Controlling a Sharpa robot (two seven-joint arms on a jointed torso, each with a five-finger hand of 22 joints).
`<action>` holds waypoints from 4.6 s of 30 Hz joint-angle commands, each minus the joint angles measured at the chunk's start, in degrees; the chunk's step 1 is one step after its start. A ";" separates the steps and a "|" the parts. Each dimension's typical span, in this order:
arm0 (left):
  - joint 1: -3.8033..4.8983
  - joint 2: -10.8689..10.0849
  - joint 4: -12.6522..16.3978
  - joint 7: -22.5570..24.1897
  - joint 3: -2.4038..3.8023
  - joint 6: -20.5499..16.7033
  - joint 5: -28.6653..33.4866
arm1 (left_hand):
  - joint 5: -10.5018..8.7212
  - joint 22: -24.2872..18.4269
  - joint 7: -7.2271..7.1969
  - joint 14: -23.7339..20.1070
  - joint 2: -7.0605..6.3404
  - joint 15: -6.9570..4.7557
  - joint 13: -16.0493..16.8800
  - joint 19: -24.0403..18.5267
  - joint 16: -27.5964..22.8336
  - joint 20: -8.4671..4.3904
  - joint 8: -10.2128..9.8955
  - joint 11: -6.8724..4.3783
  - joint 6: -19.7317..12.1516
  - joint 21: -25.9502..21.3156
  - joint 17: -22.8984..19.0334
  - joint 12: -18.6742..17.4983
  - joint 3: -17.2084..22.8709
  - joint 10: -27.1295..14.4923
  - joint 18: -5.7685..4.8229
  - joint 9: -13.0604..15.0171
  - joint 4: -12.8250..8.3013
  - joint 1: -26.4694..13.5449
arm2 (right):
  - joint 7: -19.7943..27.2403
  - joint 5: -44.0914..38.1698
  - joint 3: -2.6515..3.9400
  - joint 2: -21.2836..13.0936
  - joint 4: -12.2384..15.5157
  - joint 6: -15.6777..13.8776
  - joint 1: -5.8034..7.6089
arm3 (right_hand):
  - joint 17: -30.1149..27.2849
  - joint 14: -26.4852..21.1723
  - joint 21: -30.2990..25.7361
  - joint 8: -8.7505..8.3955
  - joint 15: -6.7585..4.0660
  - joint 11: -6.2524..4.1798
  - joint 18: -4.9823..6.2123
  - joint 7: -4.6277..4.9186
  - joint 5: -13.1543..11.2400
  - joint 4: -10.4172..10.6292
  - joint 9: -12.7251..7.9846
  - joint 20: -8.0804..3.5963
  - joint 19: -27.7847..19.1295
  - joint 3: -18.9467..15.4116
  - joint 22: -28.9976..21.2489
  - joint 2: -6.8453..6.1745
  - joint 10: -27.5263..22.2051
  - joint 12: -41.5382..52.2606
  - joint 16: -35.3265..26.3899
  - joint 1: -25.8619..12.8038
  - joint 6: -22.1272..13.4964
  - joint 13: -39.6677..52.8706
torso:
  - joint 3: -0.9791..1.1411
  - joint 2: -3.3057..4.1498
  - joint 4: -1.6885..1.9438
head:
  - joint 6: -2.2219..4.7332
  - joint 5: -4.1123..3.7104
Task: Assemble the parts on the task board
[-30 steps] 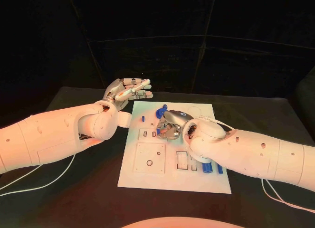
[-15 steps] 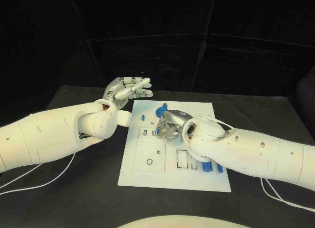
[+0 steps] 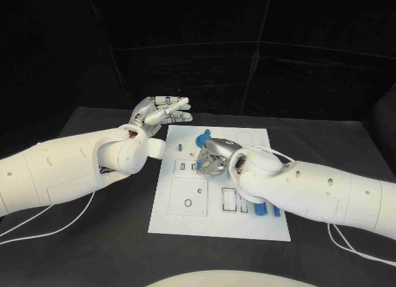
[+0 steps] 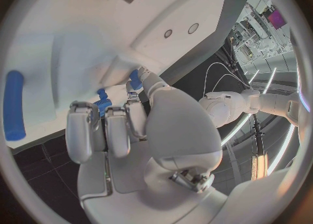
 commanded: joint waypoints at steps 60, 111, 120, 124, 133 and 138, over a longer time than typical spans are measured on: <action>0.08 -0.39 -1.25 -11.67 0.03 3.89 -14.25 | -0.33 3.20 -2.94 15.95 0.37 -4.78 0.91 11.88 5.73 -4.83 0.79 -3.81 5.30 6.89 5.89 1.36 -0.97 9.23 0.98 0.37 -0.29 -2.59 | 20.21 9.76 1.69 -16.76 14.41 -13.60 2.92 | 6.79 4.00 -1.03 0.77 2.62 2.59 -0.34 2.79 2.81 9.11 0.48 2.49 -1.47 -10.23 3.29 -4.84 -6.25 -5.82 -0.66 3.08 -12.54 -4.80 | 0.17 -0.14 -0.06 | 0.66 -0.17; 7.28 11.22 -5.68 -60.54 -4.78 25.45 -57.62 | -0.74 71.91 -9.77 25.49 2.53 -11.32 54.07 30.15 79.85 -11.59 22.52 -10.79 2.03 68.52 79.23 56.55 -11.99 16.06 -7.12 25.90 10.00 -13.19 | 18.49 18.96 2.22 -21.18 10.88 -10.41 7.05 | 5.72 3.76 -1.33 1.45 2.30 2.27 -0.20 2.46 4.46 9.04 0.42 2.13 -1.87 -10.59 2.65 -4.01 -5.47 -4.92 -1.36 3.23 -11.78 -4.30 | 0.37 -0.56 -0.27 | -0.44 -1.03; 7.38 12.00 -6.19 -61.10 -4.84 27.10 -57.62 | -0.75 72.02 -9.82 25.49 2.52 -11.35 54.29 30.17 79.85 -11.62 22.85 -10.83 1.90 68.59 79.23 56.80 -12.19 16.13 -7.13 26.33 10.00 -13.38 | 18.16 18.96 2.22 -20.72 10.66 -10.06 7.05 | 5.70 3.75 -1.35 1.50 2.28 2.25 -0.18 2.44 4.46 9.09 0.42 2.11 -1.90 -10.68 2.60 -4.02 -5.45 -4.90 -1.38 3.14 -11.73 -4.30 | 0.35 -0.57 -0.25 | -0.49 -1.17; 7.42 12.46 -6.59 -61.24 -4.89 27.92 -57.62 | -0.69 72.03 -9.86 25.49 2.49 -11.38 54.38 30.15 79.85 -11.63 23.09 -10.86 1.76 68.59 79.23 56.91 -12.20 16.12 -7.13 26.68 9.82 -13.08 | 18.02 18.96 2.22 -20.62 10.63 -9.93 7.05 | 5.61 3.73 -1.41 1.52 2.27 2.24 -0.15 2.43 4.41 9.12 0.42 2.10 -1.99 -10.72 2.47 -4.01 -5.45 -4.90 -1.44 3.10 -11.70 -4.30 | 0.35 -0.57 -0.27 | -0.59 -1.08; 7.51 13.17 -7.33 -61.39 -4.92 28.67 -57.62 | -0.62 72.05 -9.89 25.49 2.63 -11.41 54.69 30.08 79.85 -11.67 23.57 -10.90 1.37 68.57 79.23 57.22 -12.02 16.13 -7.11 27.43 9.49 -12.10 | 17.88 18.96 2.22 -20.56 10.63 -9.72 7.05 | 5.50 3.70 -1.46 1.59 2.24 2.22 -0.13 2.40 4.33 9.23 0.42 2.08 -2.05 -10.81 2.37 -3.90 -5.45 -4.89 -1.52 2.96 -11.64 -4.33 | 0.38 -0.57 -0.30 | -0.72 -1.14; 7.54 13.66 -7.58 -61.59 -4.95 29.15 -57.62 | -0.60 72.13 -9.89 25.49 2.71 -11.42 54.88 30.10 79.85 -11.68 23.71 -10.91 1.23 68.61 79.23 57.39 -11.94 16.17 -7.13 27.68 9.37 -11.72 | 17.86 18.96 2.22 -20.42 10.59 -9.53 7.05 | 5.50 3.70 -1.46 1.59 2.24 2.22 -0.13 2.40 4.33 9.23 0.42 2.08 -2.05 -10.81 2.37 -3.90 -5.45 -4.89 -1.52 2.96 -11.64 -4.33 | 0.39 -0.58 -0.26 | -0.78 -1.18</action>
